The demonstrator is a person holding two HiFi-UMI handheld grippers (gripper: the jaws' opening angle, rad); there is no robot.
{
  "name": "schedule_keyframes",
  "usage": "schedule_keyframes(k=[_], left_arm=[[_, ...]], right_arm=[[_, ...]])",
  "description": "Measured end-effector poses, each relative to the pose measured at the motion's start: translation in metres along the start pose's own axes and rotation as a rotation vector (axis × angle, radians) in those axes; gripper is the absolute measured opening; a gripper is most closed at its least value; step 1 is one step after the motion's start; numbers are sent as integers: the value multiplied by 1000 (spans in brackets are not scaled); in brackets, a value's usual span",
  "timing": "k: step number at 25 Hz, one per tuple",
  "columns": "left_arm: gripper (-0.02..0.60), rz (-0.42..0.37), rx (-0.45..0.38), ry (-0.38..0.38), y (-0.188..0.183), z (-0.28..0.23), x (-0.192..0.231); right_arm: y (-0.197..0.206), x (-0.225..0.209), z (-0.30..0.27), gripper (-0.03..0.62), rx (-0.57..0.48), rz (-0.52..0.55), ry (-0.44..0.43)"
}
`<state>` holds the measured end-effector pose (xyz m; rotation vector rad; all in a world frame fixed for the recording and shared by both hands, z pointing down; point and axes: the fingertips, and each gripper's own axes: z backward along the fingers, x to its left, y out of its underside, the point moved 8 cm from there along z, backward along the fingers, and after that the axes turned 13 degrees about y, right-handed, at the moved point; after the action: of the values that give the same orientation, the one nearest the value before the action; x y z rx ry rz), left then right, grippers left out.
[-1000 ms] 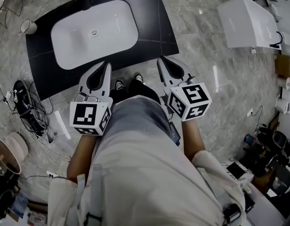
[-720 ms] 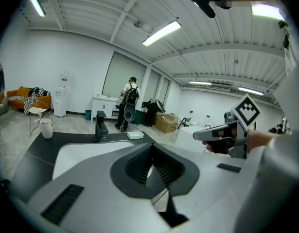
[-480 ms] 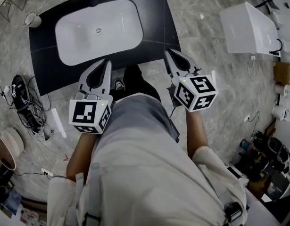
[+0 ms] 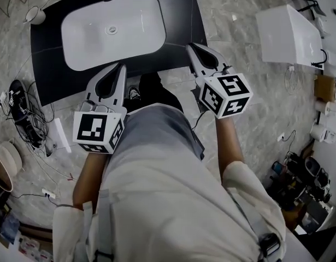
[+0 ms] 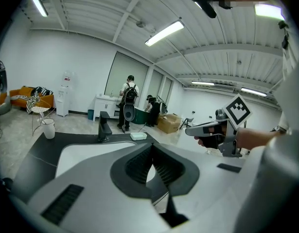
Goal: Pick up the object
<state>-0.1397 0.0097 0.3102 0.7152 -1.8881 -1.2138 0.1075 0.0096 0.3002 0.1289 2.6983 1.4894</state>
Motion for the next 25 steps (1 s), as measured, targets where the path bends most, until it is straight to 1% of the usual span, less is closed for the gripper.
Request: schedule_keyframes(k=[6,11,16,22,25], left_arm=[[6,8,16,-11,-2,-6,8],[6,5,26,-28,-4,-15,5],[6,20,35,-46,-3,-22,16],[6,29,51,-42,-5,-40,18],[6,34,60,-40,-3,-46,21]], right_arm=[[-10,-8,-19,11,8,36,-5],[-11,-20,-29,11,23,55,-21],[-14,-24,-48,11,37,74,-30],[-20,-37,-66,11,53,114,-31],[-23,-42,-74,11,40,122,-28]])
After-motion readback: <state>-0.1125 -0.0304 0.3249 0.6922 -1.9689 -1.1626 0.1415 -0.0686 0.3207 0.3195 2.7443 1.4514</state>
